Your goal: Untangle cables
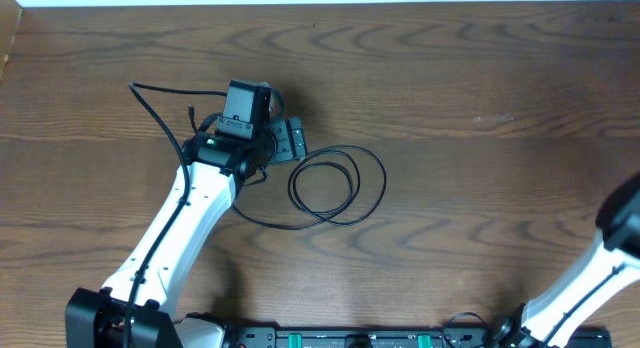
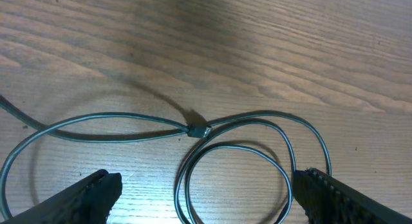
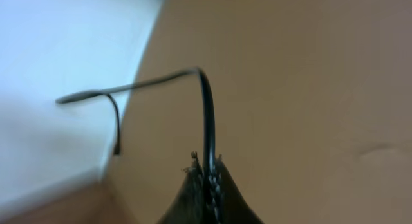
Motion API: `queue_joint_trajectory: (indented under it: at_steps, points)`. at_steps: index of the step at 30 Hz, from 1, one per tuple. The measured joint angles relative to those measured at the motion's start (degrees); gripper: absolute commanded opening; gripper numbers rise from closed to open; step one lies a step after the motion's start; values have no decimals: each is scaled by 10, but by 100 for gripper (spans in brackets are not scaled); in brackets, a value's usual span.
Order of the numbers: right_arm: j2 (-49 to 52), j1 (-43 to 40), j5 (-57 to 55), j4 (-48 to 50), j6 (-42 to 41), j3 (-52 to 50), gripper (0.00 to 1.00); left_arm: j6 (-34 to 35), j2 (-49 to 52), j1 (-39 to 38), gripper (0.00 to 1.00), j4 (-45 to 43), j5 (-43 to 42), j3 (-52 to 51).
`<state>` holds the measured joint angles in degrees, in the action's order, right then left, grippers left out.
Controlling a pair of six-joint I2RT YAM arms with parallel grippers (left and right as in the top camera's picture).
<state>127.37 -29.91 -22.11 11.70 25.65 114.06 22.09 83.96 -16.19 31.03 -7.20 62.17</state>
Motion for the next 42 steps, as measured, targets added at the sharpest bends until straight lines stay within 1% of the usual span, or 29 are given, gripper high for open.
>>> queue_joint_trajectory:
  at_steps: [2, 4, 5, 6, 7, 8, 9, 10, 11, 15, 16, 17, 22, 27, 30, 31, 32, 36, 37, 39, 42]
  points:
    - [60, 7, 4, -24, 2, 31, 2, 0, 0, 0, 92, -1, 0, 0]
    - [112, 14, 7, -32, 4, 45, 7, 0, 0, 0, 92, -2, 0, 0]
    - [133, 17, 6, -35, 5, 45, 15, 0, 0, 0, 92, -2, 0, 0]
    - [152, 20, 5, -45, 6, 45, 33, 0, 0, 0, 92, -2, 0, 0]
    - [165, 23, 2, -55, 6, 45, 49, 0, 0, 0, 92, -2, 0, 0]
    - [177, 26, 1, -81, 2, 45, 57, 0, 0, 0, 92, -2, 0, 0]
    - [182, 27, -1, -99, 0, 45, 64, 0, 0, 0, 92, -2, 0, 0]
    - [185, 27, -1, -121, -5, 45, 67, 0, 0, 0, 91, -2, 0, 0]
    - [186, 28, -2, -149, -16, 45, 74, 0, 0, 0, 92, -2, 0, 0]
    - [186, 27, -7, -221, -41, 53, 91, 0, 0, 0, 92, -2, 0, 0]
    - [186, 27, -7, -234, -44, 53, 98, 0, 0, 0, 93, -2, 0, 0]
    - [186, 27, -9, -248, -48, 53, 99, 0, 0, 0, 93, -2, 0, 0]
    - [184, 27, 0, -327, -84, 54, 99, 0, 0, 0, 92, -2, 0, 0]
    - [155, 27, 50, -367, -125, 54, 99, 0, 0, 0, 92, -2, 0, 0]
    - [106, 28, 72, -376, -154, 54, 99, 0, 0, 0, 93, -2, 0, 0]
    - [69, 28, 77, -382, -166, 54, 99, 0, 0, 0, 92, -2, 0, 0]
    - [60, 28, 78, -382, -169, 54, 99, 0, 0, 0, 92, -2, 0, 0]
    - [-51, 28, 78, -446, -225, 58, 99, 0, 0, 0, 93, -2, 0, 0]
    - [-75, 26, 78, -472, -248, 63, 98, 0, 0, 0, 92, -2, 0, 0]
    - [-109, 21, 78, -528, -297, 72, 90, 0, 0, 0, 92, -2, 0, 0]
    - [-133, -1, 77, -625, -392, 78, 75, 0, 0, 0, 92, -2, 0, 0]
